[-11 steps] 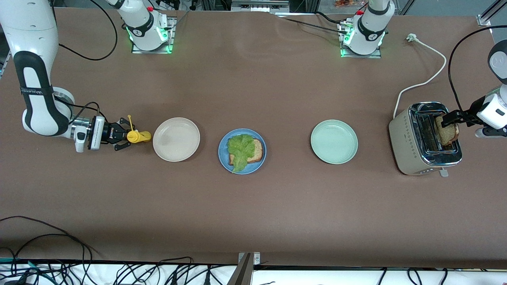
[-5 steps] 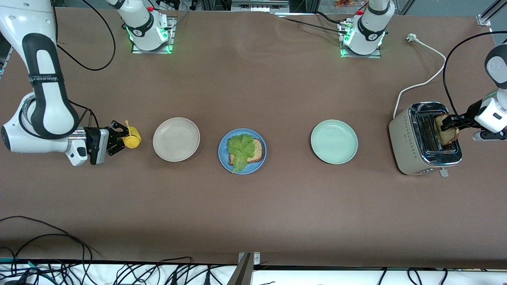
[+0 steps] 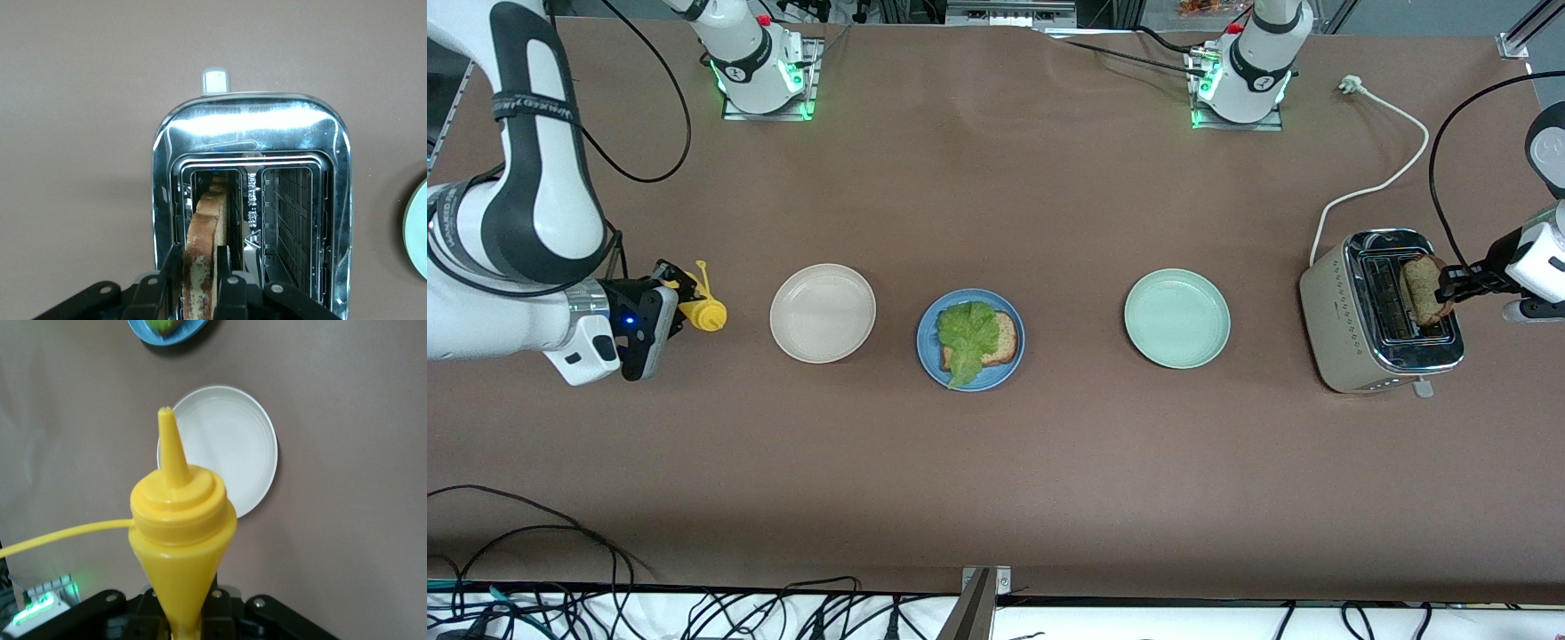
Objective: Make sandwich in blue plate with both arms
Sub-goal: 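Tilt the mustard over the sandwich while the left gripper lifts the bread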
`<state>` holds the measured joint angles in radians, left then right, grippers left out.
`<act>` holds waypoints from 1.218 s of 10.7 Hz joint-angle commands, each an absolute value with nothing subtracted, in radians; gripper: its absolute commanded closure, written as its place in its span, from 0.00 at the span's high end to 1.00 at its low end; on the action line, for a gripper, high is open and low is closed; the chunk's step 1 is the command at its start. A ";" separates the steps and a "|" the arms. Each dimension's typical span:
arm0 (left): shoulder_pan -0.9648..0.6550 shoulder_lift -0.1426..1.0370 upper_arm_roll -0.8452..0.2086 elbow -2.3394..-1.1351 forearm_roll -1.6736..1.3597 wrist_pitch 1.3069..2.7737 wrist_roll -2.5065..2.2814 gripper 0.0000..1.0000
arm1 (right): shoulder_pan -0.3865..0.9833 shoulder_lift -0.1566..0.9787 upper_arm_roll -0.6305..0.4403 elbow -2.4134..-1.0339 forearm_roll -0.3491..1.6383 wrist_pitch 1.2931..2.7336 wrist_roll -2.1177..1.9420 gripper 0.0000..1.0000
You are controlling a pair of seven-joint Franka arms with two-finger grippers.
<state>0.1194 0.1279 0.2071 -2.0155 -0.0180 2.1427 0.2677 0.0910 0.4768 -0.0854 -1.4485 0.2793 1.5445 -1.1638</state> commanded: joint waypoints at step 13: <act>0.115 0.140 0.210 -1.988 -0.040 2.109 0.296 0.00 | 0.905 0.787 -0.092 -1.259 -0.766 1.552 -0.785 0.12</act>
<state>0.1181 0.1350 0.2067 -2.0098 -0.0180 2.1310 0.2679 0.7976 0.7202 -0.0746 -1.3165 -0.6127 1.5926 -0.7818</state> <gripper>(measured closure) 0.930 0.877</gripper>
